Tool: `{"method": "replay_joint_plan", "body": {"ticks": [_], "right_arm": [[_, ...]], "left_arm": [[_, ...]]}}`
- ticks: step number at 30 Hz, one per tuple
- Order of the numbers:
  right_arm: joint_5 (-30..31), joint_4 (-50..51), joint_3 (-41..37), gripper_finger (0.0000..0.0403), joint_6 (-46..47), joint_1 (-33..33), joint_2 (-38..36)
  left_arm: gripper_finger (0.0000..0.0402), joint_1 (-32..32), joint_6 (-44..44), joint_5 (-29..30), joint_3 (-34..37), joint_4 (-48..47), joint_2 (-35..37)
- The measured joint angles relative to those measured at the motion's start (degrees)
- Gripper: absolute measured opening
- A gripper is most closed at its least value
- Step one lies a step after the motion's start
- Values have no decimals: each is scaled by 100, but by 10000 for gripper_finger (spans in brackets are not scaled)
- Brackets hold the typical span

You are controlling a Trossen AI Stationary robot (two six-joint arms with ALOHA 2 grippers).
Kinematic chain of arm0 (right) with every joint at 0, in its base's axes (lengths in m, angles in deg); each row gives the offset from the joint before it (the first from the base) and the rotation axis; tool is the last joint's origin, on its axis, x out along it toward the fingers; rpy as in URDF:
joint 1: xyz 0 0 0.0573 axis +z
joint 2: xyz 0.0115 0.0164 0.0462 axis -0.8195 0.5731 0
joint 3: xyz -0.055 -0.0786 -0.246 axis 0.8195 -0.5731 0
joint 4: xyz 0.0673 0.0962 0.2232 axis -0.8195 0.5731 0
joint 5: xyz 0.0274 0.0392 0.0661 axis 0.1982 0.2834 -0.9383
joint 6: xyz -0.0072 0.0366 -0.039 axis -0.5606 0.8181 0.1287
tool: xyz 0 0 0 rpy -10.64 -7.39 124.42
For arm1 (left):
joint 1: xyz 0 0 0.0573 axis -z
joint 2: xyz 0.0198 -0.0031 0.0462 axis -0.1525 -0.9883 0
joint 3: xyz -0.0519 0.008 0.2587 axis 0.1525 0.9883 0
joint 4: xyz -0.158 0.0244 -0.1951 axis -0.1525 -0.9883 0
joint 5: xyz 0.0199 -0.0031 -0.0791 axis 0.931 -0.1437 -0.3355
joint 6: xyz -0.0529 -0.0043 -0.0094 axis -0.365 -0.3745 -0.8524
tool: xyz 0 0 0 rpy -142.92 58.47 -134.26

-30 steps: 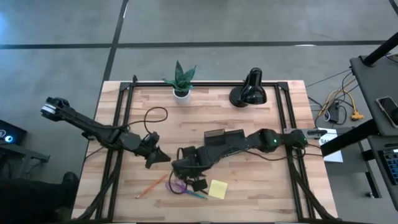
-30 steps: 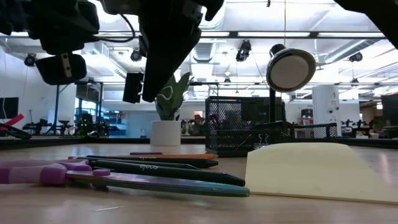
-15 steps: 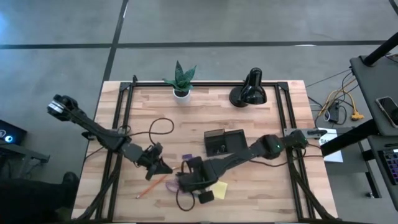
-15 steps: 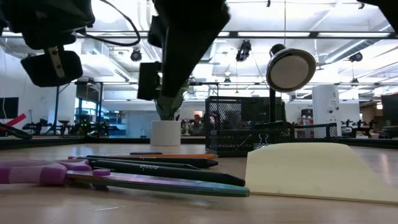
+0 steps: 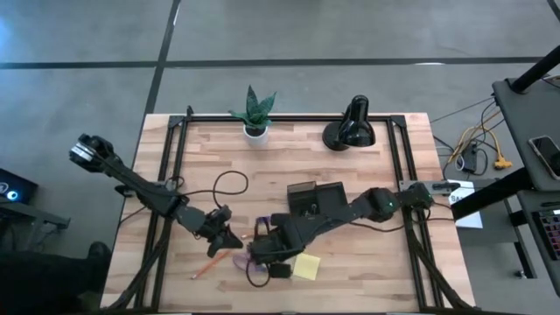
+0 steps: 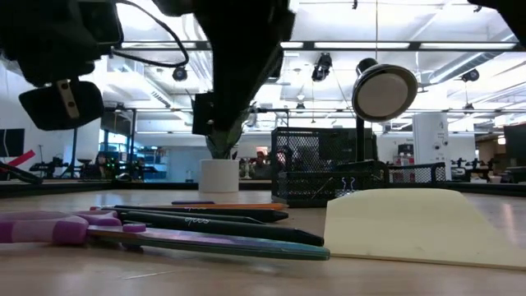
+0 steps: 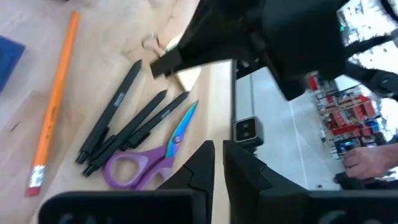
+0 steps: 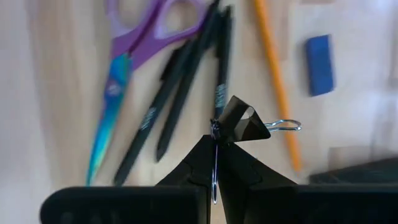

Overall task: Pick and place office supplies into organizer
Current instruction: Put the black binder clip into the black desk organizer

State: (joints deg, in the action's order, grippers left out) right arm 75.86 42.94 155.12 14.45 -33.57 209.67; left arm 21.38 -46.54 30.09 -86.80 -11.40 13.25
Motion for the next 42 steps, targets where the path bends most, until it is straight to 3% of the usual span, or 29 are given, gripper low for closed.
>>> {"method": "replay_joint_plan", "body": {"ticks": [24, 28, 32, 42], "right_arm": [[-18, 69, 7, 8, -619, -10, -92], [140, 67, 9, 8, -622, -7, -151], [200, 70, 9, 8, -622, -7, -181], [301, 68, 9, 8, -646, -5, -238]], "left_arm": [[17, -3, -4, -4, -10, 61, -2150], [17, -463, -53, -244, -60, 341, -2406], [17, -804, 48, 77, -122, 130, -1731], [17, -837, 157, 13, -135, -777, 2028]]}}
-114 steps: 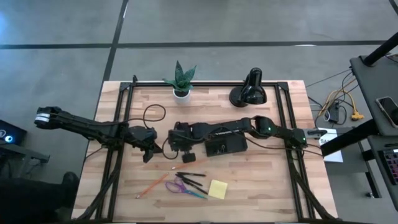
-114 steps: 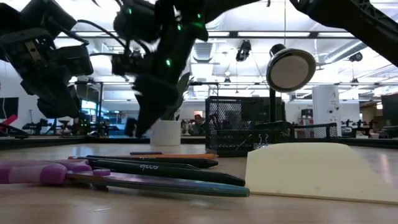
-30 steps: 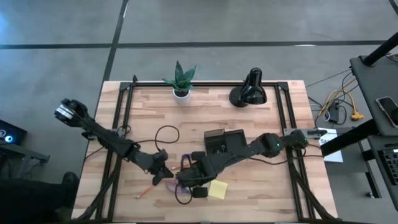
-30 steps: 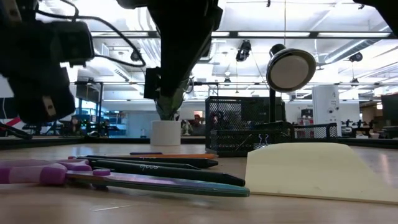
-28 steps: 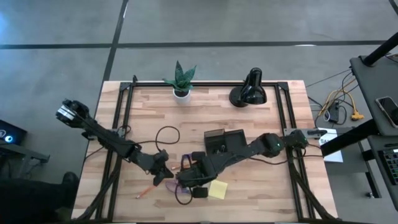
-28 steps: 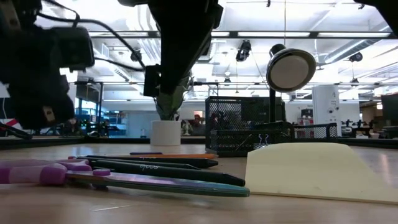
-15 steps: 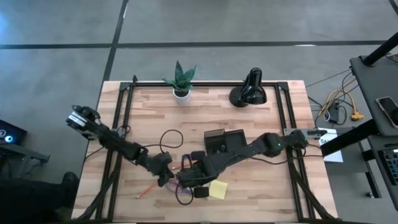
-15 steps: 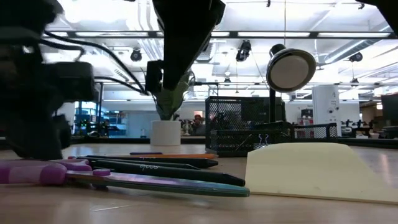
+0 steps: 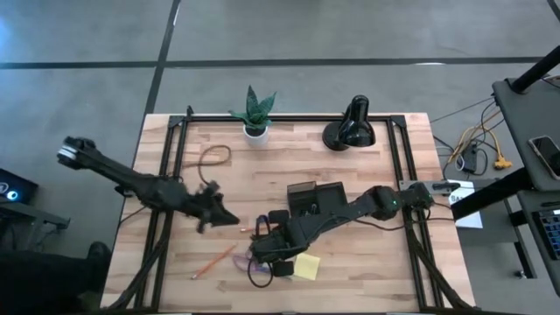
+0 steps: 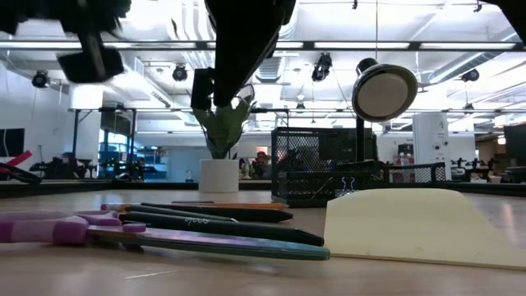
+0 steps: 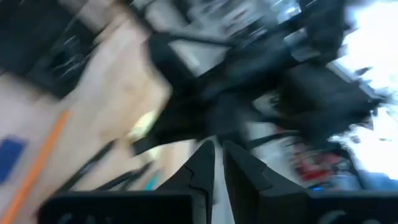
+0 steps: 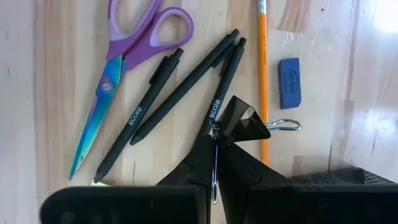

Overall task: Pick and place office supplies into organizer
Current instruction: Put the black binder clip into the black desk organizer

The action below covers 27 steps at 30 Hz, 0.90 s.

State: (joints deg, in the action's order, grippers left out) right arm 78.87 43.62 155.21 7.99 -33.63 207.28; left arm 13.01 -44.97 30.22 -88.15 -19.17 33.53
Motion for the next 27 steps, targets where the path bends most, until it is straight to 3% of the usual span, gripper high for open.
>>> {"method": "replay_joint_plan", "body": {"ticks": [6, 10, 15, 19, 24, 27], "right_arm": [[-24, 160, 0, 8, 31, -8, -11], [2, 476, -13, 8, 315, -71, -11], [665, 1044, -24, 8, 895, -220, -11], [756, 1820, -33, 8, 1080, -322, -11], [410, 1815, -112, 8, 1644, -336, -54], [339, 1816, -189, 8, 2084, -372, -76]], "left_arm": [[17, -9, -8, 229, 30, 178, 1051], [17, -4, -6, 242, 27, 401, 1183], [17, -4, -386, 212, 19, 488, 1169], [17, -4, 263, 109, 23, 466, 1126], [17, -4, 541, 112, 20, 466, 1107], [17, -4, 1169, -104, 12, 480, 1234]]}}
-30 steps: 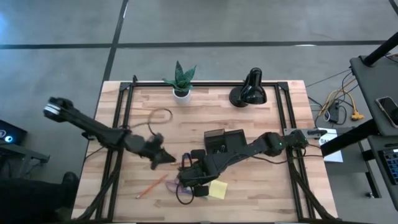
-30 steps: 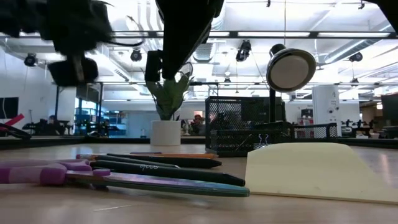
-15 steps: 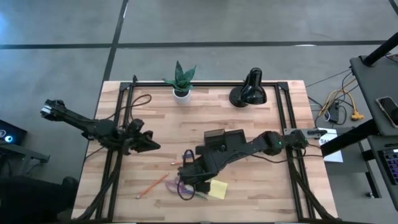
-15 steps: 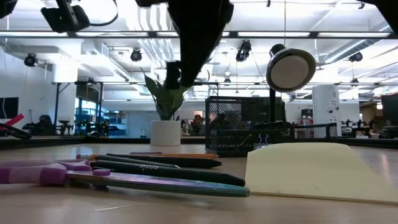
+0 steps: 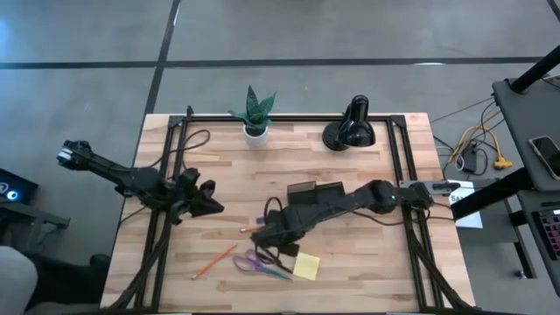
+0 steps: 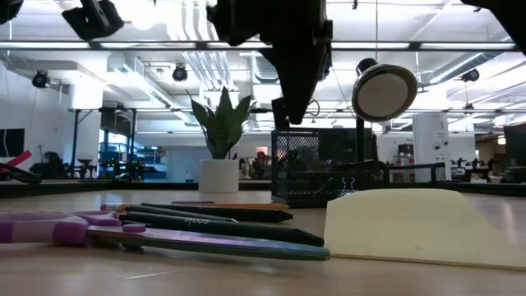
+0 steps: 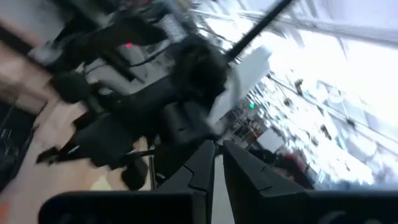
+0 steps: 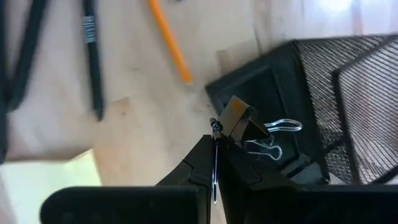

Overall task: Pick and place office supplies into organizer
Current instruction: Put the black binder clip into the black desk organizer

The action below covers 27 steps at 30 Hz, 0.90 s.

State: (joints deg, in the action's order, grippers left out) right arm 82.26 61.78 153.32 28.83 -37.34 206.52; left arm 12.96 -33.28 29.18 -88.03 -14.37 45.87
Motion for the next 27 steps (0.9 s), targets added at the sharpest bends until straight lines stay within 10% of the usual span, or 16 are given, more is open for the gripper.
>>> {"method": "replay_joint_plan", "body": {"ticks": [27], "right_arm": [[122, -969, -1346, 11, 601, -446, 15]], "left_arm": [[17, 0, 1718, -46, 22, -2011, 1779]]}}
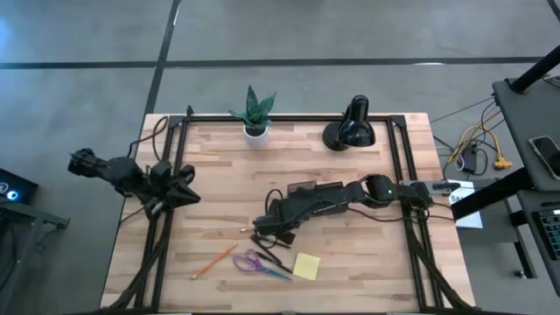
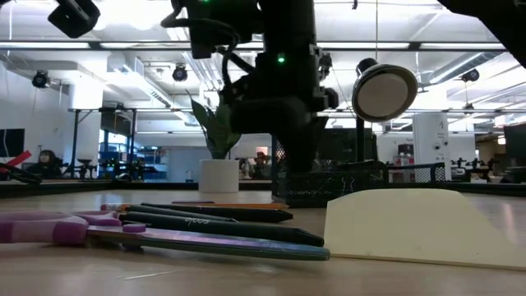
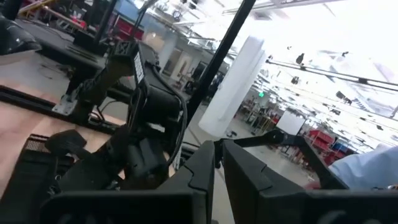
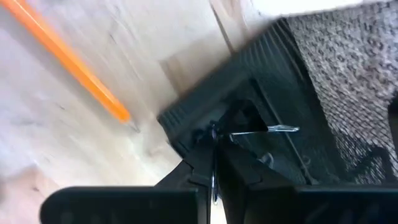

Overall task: Pick and place office supplies into organizer
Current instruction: Put the black binder clip into the black desk organizer, then put the blue eraser into the black desk organizer

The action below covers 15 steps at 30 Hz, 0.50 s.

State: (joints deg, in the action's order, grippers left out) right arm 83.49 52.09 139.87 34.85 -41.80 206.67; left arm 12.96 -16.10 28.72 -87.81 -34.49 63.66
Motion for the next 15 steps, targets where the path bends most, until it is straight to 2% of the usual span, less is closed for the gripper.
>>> {"method": "replay_joint_plan", "body": {"ticks": [4, 12, 15], "right_arm": [[-39, -54, 36, 31, -2, 10, 0], [-144, 221, 172, 107, -36, 19, 2], [61, 351, 358, 127, -236, 158, -41]], "left_arm": [[17, 0, 12, 4, -2, -263, 222], [17, 0, 133, 196, 0, -595, 533], [17, 0, 108, 196, 0, -557, 604]]}}
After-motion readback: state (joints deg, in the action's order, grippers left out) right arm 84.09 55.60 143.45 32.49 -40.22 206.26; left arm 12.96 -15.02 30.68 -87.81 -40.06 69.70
